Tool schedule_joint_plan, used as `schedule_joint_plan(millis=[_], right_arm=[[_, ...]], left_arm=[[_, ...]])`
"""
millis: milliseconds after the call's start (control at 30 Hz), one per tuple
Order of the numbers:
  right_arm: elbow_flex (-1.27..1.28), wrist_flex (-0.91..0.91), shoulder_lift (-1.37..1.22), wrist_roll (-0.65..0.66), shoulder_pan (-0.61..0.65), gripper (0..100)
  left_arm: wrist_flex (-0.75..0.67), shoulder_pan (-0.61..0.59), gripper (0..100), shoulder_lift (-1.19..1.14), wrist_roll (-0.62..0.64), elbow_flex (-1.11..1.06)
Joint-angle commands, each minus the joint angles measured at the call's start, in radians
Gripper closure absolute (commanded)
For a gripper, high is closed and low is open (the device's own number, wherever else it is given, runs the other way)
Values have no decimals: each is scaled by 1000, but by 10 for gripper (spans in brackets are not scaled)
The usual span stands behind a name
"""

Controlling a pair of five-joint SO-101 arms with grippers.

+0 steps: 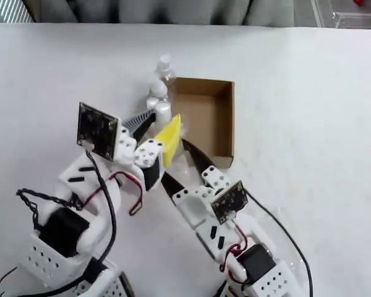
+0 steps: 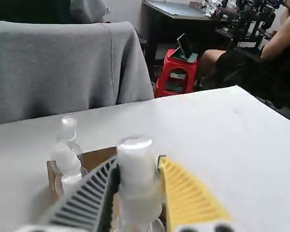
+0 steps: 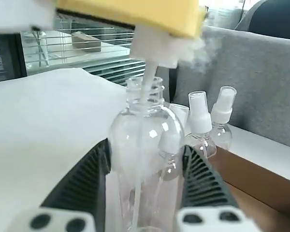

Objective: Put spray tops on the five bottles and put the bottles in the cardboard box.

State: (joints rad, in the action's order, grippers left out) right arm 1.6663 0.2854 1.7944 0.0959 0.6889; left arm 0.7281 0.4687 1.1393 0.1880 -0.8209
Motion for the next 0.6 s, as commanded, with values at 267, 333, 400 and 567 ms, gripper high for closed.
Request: schedule_joint_plan(millis=[267,333,400,567], right_arm=[[23,-22,7,-6,-7,983],[23,-22,7,-6,-8,983],[23,-22,7,-6,-8,983],[23,-22,7,-6,-8,984]], left_arm=[[-28,8,972,41,-6,-31],[-26,-15,963,42,-6,-32],[-20,-44,920,42,-6,-38],[-18,-85,726,44,2,-38]])
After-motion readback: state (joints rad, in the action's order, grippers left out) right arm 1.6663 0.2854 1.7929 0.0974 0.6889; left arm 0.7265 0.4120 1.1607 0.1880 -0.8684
